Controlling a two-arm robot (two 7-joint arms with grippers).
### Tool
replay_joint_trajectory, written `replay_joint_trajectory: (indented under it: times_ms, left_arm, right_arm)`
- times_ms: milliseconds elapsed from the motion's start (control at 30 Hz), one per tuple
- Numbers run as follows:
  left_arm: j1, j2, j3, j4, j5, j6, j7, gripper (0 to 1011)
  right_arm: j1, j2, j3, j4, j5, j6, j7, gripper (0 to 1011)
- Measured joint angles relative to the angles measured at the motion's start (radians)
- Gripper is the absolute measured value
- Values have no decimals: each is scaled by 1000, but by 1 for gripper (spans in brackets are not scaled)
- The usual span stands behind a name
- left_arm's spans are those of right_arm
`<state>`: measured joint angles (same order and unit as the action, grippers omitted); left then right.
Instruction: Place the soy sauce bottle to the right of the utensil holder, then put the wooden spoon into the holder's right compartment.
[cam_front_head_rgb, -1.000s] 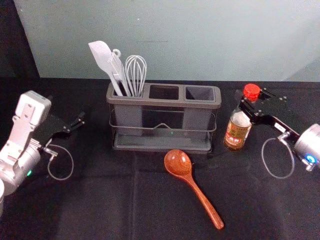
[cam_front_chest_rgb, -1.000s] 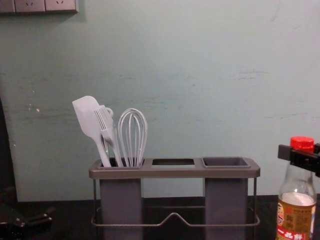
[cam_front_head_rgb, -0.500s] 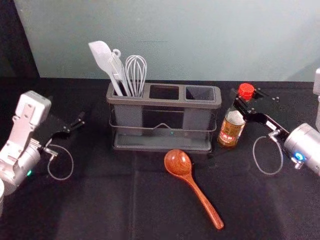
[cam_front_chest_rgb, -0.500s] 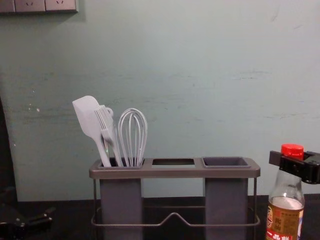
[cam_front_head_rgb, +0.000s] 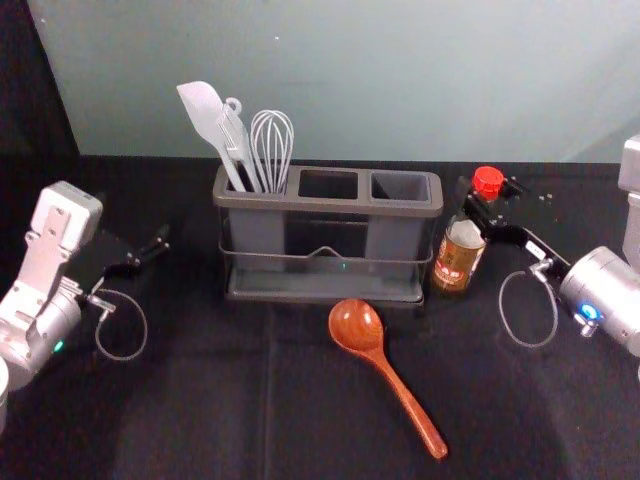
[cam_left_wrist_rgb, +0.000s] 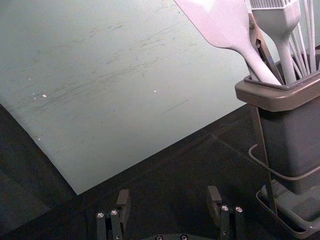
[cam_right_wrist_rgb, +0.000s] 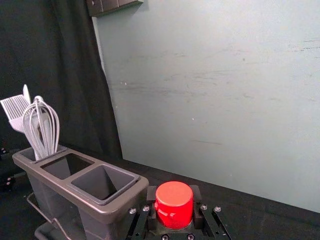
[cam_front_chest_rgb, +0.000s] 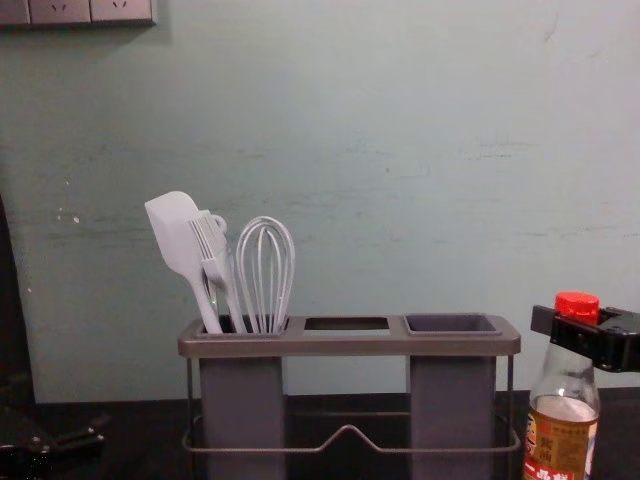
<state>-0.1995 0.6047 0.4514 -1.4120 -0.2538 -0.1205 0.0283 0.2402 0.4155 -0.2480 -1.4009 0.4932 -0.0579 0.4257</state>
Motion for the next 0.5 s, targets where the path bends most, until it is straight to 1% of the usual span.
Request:
replay_joint_trajectory:
  times_ms: [133, 200, 233, 267, 333, 400, 433, 500]
  left_arm:
    - [0, 0, 0, 0, 0, 0, 0, 1005]
    - [0, 0, 0, 0, 0, 0, 0, 1005]
    - [0, 0, 0, 0, 0, 0, 0, 1005]
    - [0, 0, 0, 0, 0, 0, 0, 1005]
    - [0, 0, 0, 0, 0, 0, 0, 1005]
    - [0, 0, 0, 0, 0, 0, 0, 1005]
    - [0, 0, 0, 0, 0, 0, 0, 1005]
    - [0, 0, 0, 0, 0, 0, 0, 1005]
  right_arm:
    - [3, -6, -1, 6, -2, -3, 0, 383]
    - [3, -8, -1, 6, -3, -3, 0, 399]
    - [3, -10, 0, 6, -3, -3, 0, 460]
    - [3, -11, 0, 6, -3, -3, 0, 481]
    - [2, -13, 2, 4, -2, -3, -1, 565]
    - [-3, -13, 7, -7, -1, -1, -6, 627]
    - [-5, -13, 9, -14, 0, -1, -8, 627]
    - [-13, -10, 15, -34, 2, 0, -11, 729]
